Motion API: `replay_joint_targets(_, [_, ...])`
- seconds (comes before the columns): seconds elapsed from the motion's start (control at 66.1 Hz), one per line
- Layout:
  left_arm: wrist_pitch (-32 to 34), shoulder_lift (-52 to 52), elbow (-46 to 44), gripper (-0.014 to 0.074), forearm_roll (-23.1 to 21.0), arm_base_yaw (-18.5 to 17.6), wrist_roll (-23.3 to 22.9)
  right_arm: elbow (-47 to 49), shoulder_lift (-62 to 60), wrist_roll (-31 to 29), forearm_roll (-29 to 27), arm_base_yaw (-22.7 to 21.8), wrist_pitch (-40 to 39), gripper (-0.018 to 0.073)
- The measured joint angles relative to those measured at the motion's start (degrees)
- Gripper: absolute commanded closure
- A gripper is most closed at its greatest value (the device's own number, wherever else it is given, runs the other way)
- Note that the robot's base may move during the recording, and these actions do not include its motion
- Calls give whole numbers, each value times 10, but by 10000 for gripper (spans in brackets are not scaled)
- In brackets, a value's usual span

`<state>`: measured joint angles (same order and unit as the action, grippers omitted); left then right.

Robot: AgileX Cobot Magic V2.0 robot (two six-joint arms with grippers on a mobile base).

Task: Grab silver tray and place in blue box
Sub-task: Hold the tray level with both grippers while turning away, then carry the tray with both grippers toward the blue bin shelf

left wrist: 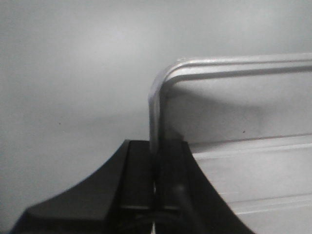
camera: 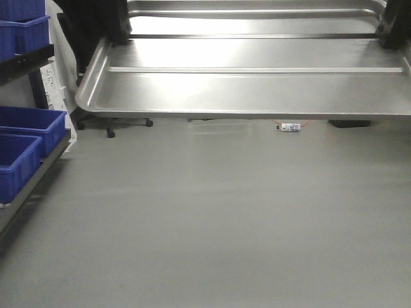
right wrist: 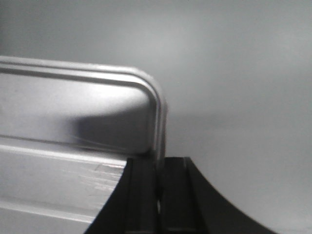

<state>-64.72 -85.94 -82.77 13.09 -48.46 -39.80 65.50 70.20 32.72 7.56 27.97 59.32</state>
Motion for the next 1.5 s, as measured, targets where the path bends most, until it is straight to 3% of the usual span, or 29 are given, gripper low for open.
replay_joint_targets(1.498, [0, 0, 0, 701, -1, 0, 0, 0, 0, 0, 0, 0, 0, 501])
